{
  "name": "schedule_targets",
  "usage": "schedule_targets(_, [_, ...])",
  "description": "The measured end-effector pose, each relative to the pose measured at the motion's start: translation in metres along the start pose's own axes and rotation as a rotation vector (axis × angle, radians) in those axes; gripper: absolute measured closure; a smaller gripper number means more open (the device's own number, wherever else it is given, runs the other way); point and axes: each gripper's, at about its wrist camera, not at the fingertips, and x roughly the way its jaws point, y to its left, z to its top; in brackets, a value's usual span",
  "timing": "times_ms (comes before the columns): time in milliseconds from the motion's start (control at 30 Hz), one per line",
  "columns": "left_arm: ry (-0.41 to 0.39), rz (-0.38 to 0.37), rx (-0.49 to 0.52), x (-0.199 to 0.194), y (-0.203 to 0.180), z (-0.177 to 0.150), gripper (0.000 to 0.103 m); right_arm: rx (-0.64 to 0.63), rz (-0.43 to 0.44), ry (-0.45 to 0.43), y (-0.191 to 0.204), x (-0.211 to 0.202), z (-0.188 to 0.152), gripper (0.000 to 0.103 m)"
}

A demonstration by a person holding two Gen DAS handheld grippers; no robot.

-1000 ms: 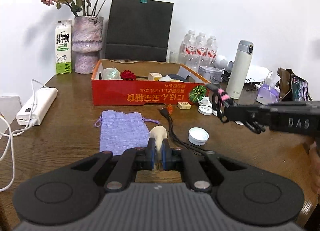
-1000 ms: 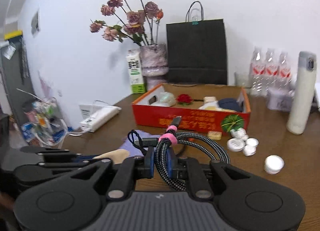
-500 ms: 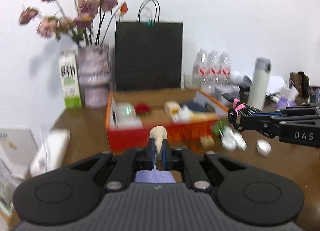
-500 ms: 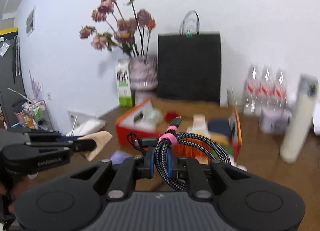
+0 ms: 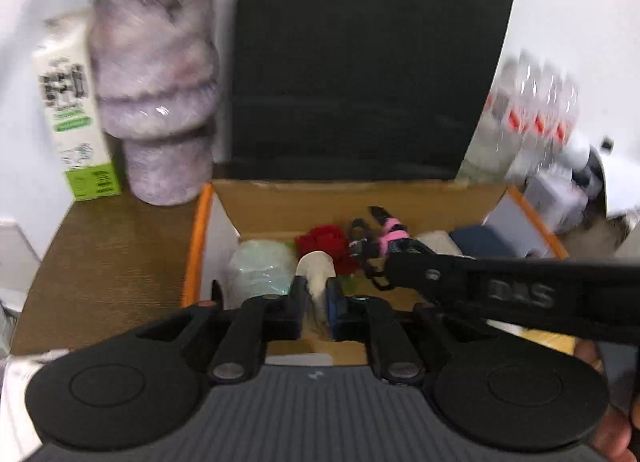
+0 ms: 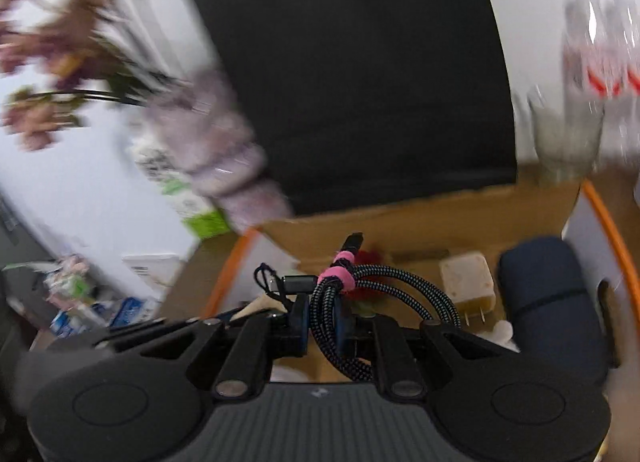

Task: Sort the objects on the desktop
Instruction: 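Lower the braided cable into the box with the right tool while the left tool drops the beige item there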

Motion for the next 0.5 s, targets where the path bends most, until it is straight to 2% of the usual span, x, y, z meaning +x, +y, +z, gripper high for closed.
schedule_targets(100, [0.016,0.037,0.033,0.013,0.004,-0.004,0.064,0.074,0.009,0.062,-0.008,0.024,-0.003,0.088])
schedule_targets(167, [0.013,0.043,0.041,0.014,0.010,-0.006,0.058,0.117,0.013,0.072,-0.014,0.030,-0.008,0.077])
schedule_targets(233, [0.008,0.040,0.025,0.008,0.017,-0.008,0.045,0.179,0.044,0.108,-0.022,0.031,-0.010,0.067])
schedule_targets(267, [-0.003,0.025,0.010,-0.001,0.021,-0.009,0.032,0.204,0.069,0.122,-0.026,0.029,-0.011,0.062])
schedule_targets(300, [-0.013,0.012,0.004,-0.009,0.024,-0.008,0.027,0.220,0.089,0.127,-0.027,0.024,-0.011,0.062])
schedule_targets(367, [-0.060,-0.004,0.007,-0.034,0.027,-0.008,0.027,0.218,0.101,0.088,-0.026,0.006,-0.008,0.061])
schedule_targets(500, [-0.107,0.084,-0.012,-0.075,0.026,-0.007,0.025,0.132,0.079,-0.008,-0.016,-0.045,-0.001,0.057])
